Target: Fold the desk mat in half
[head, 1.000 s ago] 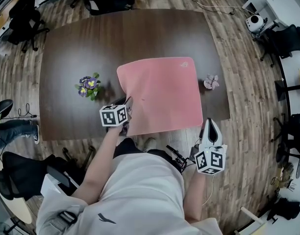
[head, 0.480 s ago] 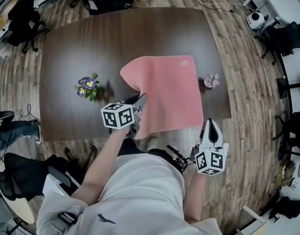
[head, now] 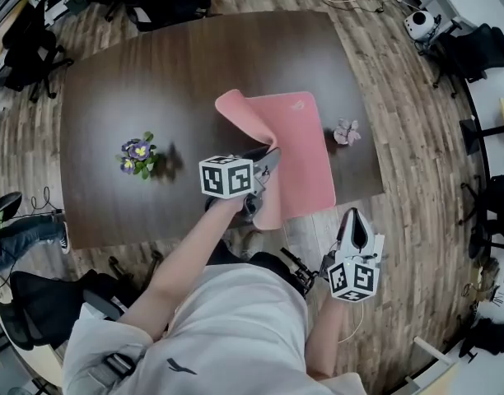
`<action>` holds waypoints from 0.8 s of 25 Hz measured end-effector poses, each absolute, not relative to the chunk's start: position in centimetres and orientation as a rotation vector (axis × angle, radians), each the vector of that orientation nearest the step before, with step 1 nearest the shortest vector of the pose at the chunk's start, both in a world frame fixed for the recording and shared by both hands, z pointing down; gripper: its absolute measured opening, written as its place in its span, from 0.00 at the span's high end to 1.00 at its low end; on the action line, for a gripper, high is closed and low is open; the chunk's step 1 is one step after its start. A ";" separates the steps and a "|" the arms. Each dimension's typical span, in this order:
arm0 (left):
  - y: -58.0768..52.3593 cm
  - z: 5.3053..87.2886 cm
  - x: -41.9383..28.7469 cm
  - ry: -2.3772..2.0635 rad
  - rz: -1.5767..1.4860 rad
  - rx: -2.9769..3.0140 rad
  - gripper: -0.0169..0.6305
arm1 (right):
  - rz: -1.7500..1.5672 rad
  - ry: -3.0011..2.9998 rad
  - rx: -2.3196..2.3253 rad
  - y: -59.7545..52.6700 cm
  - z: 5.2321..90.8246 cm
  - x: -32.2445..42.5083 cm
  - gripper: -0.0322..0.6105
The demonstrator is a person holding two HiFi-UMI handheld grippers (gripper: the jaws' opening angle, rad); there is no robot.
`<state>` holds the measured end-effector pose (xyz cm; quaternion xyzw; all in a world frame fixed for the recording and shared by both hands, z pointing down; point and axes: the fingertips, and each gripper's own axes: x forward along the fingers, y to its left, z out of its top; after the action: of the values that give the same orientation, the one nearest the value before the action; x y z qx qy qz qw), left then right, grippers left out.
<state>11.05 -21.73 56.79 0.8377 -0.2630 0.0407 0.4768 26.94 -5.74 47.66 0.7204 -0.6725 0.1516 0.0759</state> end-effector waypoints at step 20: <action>-25.8 66.1 25.4 -0.583 0.378 2.004 0.83 | 0.562 -1.638 2.400 4.7 49.3 33.1 0.95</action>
<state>25.38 -25.80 66.14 0.8244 -0.2401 0.1553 0.4885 33.10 4.69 49.33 0.8075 -0.5513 0.1890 0.0908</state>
